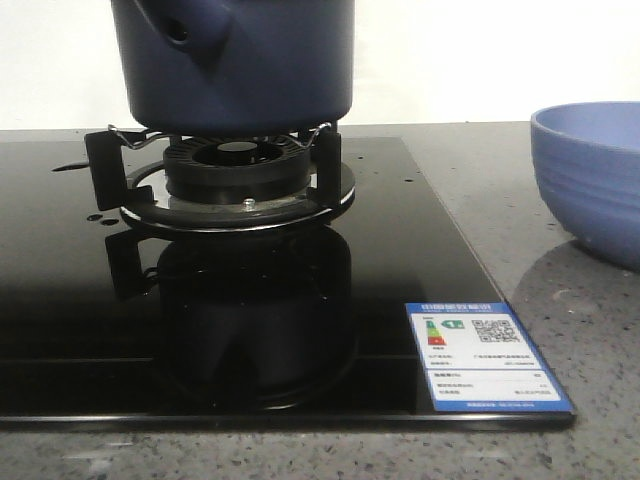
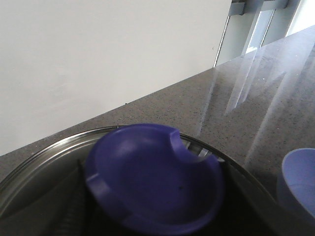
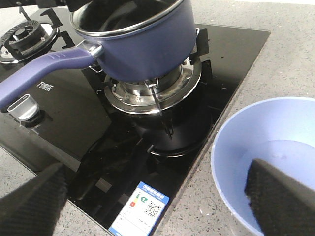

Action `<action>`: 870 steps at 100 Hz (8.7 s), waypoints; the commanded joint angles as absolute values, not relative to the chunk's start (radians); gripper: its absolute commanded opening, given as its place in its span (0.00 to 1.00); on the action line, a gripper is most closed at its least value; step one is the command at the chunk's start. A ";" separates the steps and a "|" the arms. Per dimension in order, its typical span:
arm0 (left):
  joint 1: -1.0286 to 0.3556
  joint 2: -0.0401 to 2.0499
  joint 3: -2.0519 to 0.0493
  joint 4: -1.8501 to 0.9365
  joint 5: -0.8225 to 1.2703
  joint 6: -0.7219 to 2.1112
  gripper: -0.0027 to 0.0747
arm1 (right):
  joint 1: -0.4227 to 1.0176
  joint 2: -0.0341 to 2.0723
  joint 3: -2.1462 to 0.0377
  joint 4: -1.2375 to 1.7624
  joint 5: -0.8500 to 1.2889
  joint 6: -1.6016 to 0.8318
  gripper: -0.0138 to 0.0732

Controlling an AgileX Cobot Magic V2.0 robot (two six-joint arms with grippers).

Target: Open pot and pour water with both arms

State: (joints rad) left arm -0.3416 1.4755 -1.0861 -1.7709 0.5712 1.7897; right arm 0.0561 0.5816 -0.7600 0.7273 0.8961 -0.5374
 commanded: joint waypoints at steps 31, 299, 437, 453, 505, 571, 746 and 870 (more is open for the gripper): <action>-0.214 1.210 -1.116 -1.825 0.604 1.743 0.39 | 0.058 0.583 -0.796 0.773 0.822 -0.549 0.93; -0.175 0.650 -0.725 -1.606 0.219 1.414 0.39 | -0.117 1.267 -1.382 0.506 1.048 -0.067 0.09; -0.175 0.650 -0.725 -1.614 0.222 1.414 0.39 | 0.565 1.782 -2.141 -0.462 0.816 0.045 0.09; -0.175 0.650 -0.725 -1.614 0.222 1.414 0.39 | 0.618 1.807 -2.141 -0.670 0.819 0.118 0.09; -0.182 0.650 -0.725 -1.614 0.218 1.414 0.39 | 0.771 1.836 -2.141 -1.332 0.772 0.220 0.09; -0.204 0.650 -0.725 -1.614 0.214 1.414 0.39 | 0.800 1.832 -2.141 -1.551 0.731 0.220 0.09; -0.434 1.072 -1.044 -1.515 0.306 1.442 0.39 | -0.045 1.320 -1.333 0.130 1.167 0.057 0.09; -0.484 1.314 -1.181 -1.467 0.310 1.442 0.39 | -0.087 1.269 -1.068 0.140 1.078 0.008 0.40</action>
State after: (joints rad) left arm -0.4779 1.3463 -1.1399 -1.4321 0.3207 1.4407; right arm -0.0818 1.3021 -1.0452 0.1298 1.1104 0.0207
